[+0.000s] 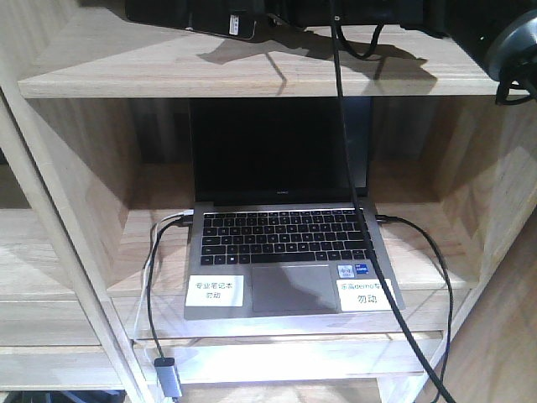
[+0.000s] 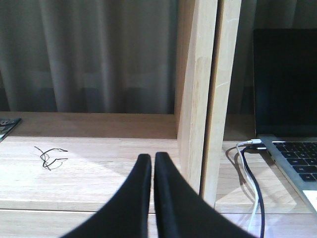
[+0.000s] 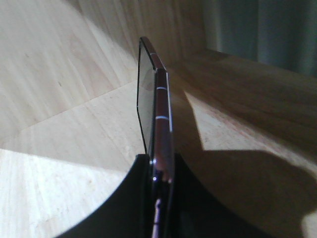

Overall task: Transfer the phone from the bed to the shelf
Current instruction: 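Lower the phone onto the upper shelf and open the right gripper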

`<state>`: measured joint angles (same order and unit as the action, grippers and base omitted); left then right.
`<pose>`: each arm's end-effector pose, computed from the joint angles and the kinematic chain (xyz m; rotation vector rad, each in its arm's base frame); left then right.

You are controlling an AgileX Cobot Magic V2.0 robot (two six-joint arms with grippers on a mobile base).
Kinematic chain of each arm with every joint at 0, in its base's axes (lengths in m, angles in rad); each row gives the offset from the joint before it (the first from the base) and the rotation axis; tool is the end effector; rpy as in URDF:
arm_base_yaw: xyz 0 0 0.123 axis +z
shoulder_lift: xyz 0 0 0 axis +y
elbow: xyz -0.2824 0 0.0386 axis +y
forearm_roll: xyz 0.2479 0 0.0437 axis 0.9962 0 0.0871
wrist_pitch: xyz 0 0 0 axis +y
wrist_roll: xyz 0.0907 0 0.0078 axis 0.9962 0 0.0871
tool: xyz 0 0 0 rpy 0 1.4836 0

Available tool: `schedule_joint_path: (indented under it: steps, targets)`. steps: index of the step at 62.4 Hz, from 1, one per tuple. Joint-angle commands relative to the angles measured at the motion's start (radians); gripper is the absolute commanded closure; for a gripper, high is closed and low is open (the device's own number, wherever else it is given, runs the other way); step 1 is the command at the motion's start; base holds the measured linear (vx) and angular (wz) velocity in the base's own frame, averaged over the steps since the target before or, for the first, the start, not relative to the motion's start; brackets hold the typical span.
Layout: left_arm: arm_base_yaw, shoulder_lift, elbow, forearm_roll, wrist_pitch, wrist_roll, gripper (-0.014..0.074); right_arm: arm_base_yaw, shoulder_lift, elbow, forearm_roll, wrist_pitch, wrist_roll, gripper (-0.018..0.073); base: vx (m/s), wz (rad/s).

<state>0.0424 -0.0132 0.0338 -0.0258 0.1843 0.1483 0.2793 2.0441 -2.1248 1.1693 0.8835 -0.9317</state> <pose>0.0562 0.0020 0.1856 0.0716 1.6883 0.1200 0.4321 0.1914 0.4028 -0.7632 1.7051 0.9546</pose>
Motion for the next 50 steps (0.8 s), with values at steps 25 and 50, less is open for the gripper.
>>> schedule_joint_path:
  steps: [25,50]
  targets:
    - [-0.004,-0.013,-0.021,-0.009,-0.072,-0.006,0.0595,-0.003,-0.055,-0.034,0.005,-0.063,0.023,0.0062,0.0,0.0]
    - [-0.004,-0.013,-0.021,-0.009,-0.072,-0.006,0.0595,-0.003,-0.084,-0.034,-0.087,-0.062,0.06,-0.0017,0.0,0.0]
